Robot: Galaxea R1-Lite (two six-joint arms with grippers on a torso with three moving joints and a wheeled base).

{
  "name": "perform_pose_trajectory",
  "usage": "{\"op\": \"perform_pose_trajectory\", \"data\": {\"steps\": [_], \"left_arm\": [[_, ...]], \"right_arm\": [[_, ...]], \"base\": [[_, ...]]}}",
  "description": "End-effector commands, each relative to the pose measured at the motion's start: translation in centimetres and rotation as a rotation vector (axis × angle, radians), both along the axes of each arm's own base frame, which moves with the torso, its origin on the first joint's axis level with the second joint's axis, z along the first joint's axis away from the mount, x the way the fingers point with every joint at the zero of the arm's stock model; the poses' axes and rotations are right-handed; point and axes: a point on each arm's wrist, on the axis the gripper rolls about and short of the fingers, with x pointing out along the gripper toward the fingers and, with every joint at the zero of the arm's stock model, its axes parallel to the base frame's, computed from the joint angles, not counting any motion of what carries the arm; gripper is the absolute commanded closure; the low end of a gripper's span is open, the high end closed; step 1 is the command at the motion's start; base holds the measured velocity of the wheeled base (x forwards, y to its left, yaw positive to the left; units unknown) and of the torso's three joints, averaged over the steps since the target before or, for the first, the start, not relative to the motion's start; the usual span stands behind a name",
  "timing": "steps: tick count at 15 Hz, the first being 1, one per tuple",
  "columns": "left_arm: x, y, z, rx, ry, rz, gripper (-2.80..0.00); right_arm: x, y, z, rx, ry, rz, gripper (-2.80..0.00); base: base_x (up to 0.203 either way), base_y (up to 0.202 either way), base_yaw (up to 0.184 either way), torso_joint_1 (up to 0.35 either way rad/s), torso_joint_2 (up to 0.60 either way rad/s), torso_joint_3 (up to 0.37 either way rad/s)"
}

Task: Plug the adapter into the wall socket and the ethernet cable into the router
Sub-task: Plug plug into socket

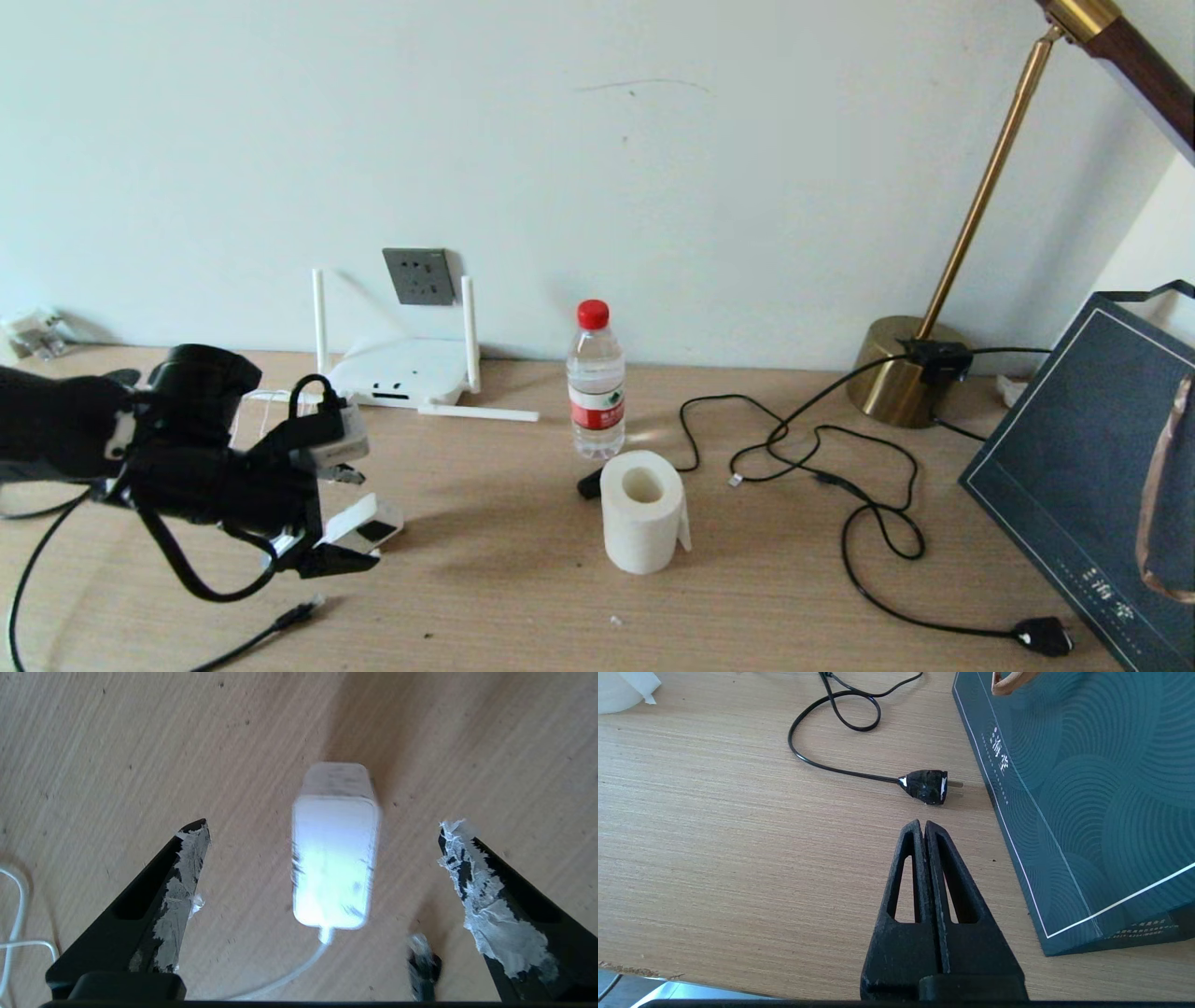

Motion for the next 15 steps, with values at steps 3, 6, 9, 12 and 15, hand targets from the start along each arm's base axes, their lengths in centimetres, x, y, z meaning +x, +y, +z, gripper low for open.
{"op": "perform_pose_trajectory", "data": {"steps": [3, 6, 9, 12, 15], "left_arm": [[0.9, -0.2, -0.4, 0.003, 0.005, -0.016, -2.8], [1.2, -0.3, -0.6, 0.004, 0.007, -0.017, -2.8], [1.8, -0.6, -0.8, 0.007, 0.005, -0.027, -2.8], [2.3, -0.9, -1.1, 0.005, 0.015, -0.035, -2.8], [2.3, -0.8, -1.3, 0.006, 0.019, -0.033, -2.45]], "right_arm": [[0.0, 0.0, 0.0, -0.001, 0.002, 0.001, 0.0], [0.0, 0.0, 0.0, -0.001, 0.002, 0.001, 0.0], [0.0, 0.0, 0.0, -0.001, 0.002, 0.0, 0.0], [0.0, 0.0, 0.0, -0.001, 0.002, 0.001, 0.0], [0.0, 0.0, 0.0, -0.001, 0.002, 0.001, 0.0]], "base": [[0.0, 0.0, 0.0, 0.0, 0.0, 0.0], [0.0, 0.0, 0.0, 0.0, 0.0, 0.0], [0.0, 0.0, 0.0, 0.0, 0.0, 0.0], [0.0, 0.0, 0.0, 0.0, 0.0, 0.0], [0.0, 0.0, 0.0, 0.0, 0.0, 0.0]]}}
